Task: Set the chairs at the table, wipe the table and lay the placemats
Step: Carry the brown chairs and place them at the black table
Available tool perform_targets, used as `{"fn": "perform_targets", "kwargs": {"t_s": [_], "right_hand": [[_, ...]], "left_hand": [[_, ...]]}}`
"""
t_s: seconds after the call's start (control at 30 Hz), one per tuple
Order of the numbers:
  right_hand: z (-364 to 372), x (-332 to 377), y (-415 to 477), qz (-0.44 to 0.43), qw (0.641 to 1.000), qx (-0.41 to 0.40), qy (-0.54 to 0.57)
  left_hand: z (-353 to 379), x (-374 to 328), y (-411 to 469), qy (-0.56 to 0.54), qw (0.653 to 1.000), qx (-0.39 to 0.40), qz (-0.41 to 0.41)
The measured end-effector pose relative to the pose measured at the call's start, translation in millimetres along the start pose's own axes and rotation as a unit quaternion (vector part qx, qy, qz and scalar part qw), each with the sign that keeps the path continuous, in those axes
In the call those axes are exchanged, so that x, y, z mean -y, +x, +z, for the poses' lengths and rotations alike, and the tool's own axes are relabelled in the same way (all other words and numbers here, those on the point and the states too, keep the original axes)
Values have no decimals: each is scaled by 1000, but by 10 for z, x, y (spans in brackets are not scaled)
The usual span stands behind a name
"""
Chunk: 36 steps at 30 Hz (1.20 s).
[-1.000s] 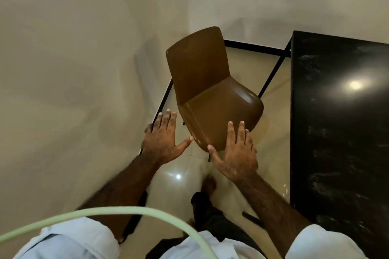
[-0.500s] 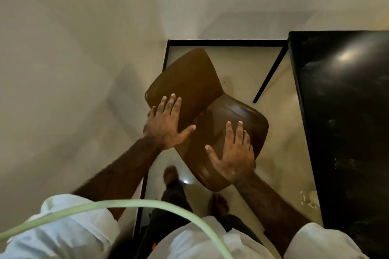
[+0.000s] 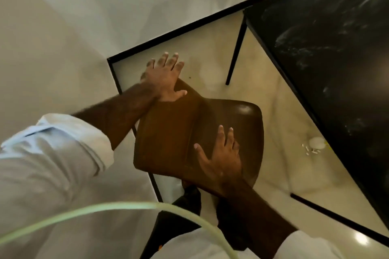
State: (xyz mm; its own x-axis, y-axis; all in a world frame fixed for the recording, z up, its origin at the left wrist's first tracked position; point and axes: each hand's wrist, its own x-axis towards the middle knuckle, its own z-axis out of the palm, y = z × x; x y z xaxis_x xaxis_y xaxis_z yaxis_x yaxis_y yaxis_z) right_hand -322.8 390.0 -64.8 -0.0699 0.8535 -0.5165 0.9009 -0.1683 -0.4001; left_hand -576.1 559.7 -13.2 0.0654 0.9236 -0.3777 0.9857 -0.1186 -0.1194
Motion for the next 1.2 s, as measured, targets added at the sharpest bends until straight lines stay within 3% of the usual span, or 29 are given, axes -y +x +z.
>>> {"fn": "perform_targets", "kwargs": {"t_s": [0.17,0.23,0.3,0.4,0.5,0.57,0.6,0.8,0.9,1.03,1.2], "right_hand": [[387,434,110,124,976,119,133],[573,551,157,188,951,157,190],[720,644,183,275,903,192,269],[925,754,194,422,774,201,427],[1112,803,142,469,644,264,543],[1176,822,111,507,520,286,625],[1210,828,96,511,494,284,644],[1545,949,96,548,431,223,681],[1522,987,248,540,463,204,673],[1476,943,320,527,449,185,697],[1631,843,347,563,382,120,723]], "left_hand": [[108,140,741,85,990,99,50],[190,136,993,107,981,150,60],[282,96,1162,108,972,199,63],[413,47,1384,91,965,240,57],[527,2,1484,74,959,266,59],[595,-28,1539,64,954,285,67],[623,-45,1574,62,950,297,70],[798,10,1807,51,928,364,63],[822,26,1919,46,918,386,84],[761,79,2025,13,916,386,111],[592,-41,2071,-31,924,365,113]]}}
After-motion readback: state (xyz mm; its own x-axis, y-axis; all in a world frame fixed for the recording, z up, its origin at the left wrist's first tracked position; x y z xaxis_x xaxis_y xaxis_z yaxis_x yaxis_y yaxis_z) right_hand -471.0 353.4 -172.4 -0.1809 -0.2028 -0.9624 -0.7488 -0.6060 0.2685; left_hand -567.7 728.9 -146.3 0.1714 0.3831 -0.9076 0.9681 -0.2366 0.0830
